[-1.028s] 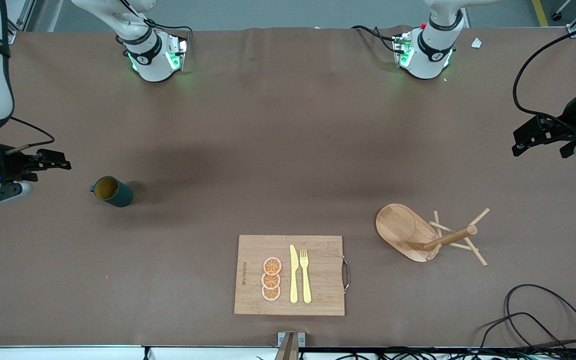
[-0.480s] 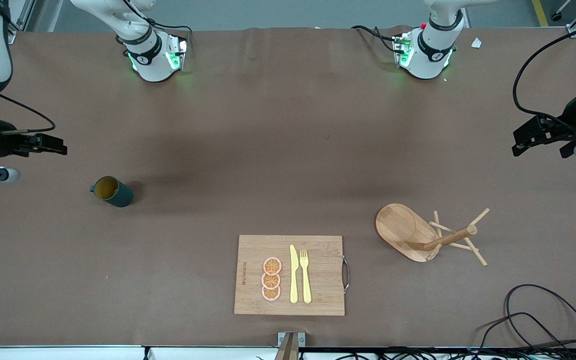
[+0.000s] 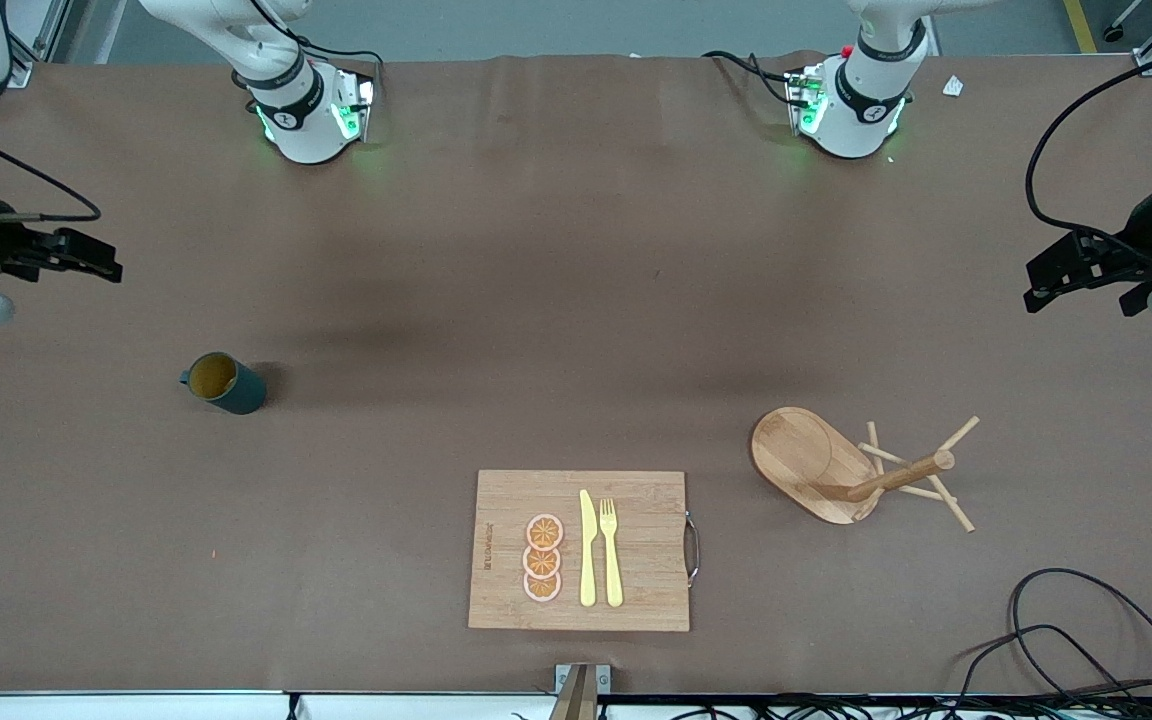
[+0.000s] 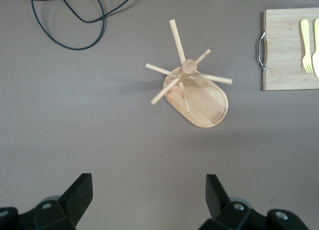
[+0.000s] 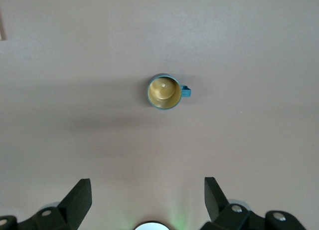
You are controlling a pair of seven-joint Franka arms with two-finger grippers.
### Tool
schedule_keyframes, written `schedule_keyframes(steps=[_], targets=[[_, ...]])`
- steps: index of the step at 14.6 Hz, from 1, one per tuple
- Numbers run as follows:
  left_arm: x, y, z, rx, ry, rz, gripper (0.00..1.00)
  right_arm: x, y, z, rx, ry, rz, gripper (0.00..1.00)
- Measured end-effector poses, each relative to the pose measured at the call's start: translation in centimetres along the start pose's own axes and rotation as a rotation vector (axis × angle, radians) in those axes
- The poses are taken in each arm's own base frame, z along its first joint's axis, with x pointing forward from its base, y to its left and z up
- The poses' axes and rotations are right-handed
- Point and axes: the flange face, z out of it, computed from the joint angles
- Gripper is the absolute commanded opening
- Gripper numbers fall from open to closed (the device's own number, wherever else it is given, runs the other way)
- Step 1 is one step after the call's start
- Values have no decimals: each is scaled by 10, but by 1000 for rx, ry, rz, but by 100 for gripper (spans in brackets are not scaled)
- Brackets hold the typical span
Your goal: Transfer cup from left to right arm and place
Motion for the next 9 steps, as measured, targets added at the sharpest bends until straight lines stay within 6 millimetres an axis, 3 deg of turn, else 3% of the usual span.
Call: schedule_keyframes(steps=[4,9], targets=[[0,0,0,0,0,0,100,-17,0,-17,3,8,42,100],[0,0,0,0,0,0,100,-30,10,-23,35,-7,104,100]])
